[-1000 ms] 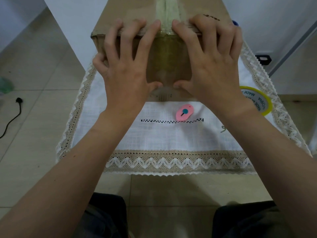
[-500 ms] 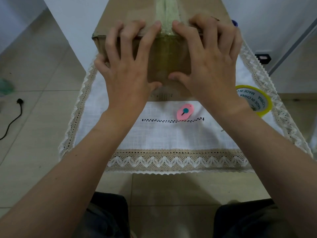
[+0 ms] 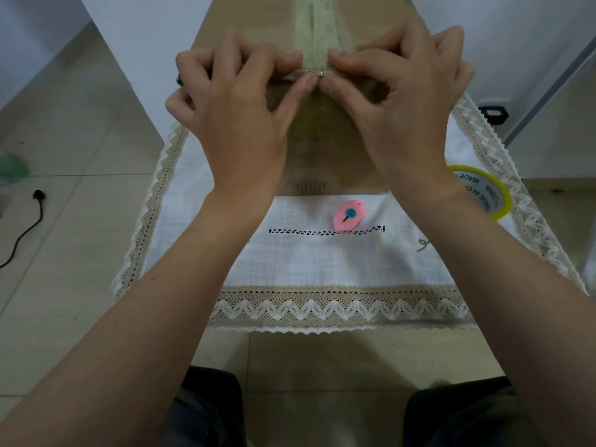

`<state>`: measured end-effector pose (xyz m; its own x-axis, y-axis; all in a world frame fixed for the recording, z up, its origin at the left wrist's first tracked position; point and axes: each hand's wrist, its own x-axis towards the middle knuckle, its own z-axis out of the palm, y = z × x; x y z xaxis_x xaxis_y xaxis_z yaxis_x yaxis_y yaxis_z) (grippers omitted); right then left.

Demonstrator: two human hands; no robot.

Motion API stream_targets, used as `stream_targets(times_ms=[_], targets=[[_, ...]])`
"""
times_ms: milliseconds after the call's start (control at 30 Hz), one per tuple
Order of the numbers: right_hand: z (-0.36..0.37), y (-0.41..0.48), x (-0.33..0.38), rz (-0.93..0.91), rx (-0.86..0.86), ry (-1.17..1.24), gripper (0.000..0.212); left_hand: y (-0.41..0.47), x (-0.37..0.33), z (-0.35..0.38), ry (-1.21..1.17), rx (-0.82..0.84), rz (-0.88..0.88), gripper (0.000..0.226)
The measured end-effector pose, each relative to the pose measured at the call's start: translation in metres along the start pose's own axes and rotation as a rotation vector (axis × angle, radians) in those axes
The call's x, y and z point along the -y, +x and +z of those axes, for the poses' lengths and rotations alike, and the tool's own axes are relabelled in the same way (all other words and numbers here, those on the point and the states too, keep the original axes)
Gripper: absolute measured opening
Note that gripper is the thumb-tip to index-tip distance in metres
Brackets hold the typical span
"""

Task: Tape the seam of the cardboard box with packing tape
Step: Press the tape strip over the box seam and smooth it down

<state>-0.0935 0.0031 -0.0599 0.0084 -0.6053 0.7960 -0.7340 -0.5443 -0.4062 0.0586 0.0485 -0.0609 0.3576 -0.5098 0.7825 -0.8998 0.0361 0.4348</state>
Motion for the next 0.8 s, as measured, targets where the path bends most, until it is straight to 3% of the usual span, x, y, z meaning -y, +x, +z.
stream_targets(times_ms=[133,533,633,800], targets=[[-0.002,-0.006,-0.003,-0.107,0.051,-0.086,0.044,-0.003,0.005,-0.001,0.014,0.049,0.033,0.041],[-0.011,-0.020,-0.005,-0.207,0.223,-0.393,0.093,-0.017,0.023,-0.007,0.172,0.236,0.192,0.100],[-0.013,-0.020,-0.004,-0.195,0.209,-0.337,0.084,-0.017,0.025,-0.008,0.190,0.254,0.216,0.105],[-0.008,-0.019,0.001,-0.155,0.147,-0.297,0.065,-0.015,0.023,-0.005,0.170,0.196,0.202,0.084]])
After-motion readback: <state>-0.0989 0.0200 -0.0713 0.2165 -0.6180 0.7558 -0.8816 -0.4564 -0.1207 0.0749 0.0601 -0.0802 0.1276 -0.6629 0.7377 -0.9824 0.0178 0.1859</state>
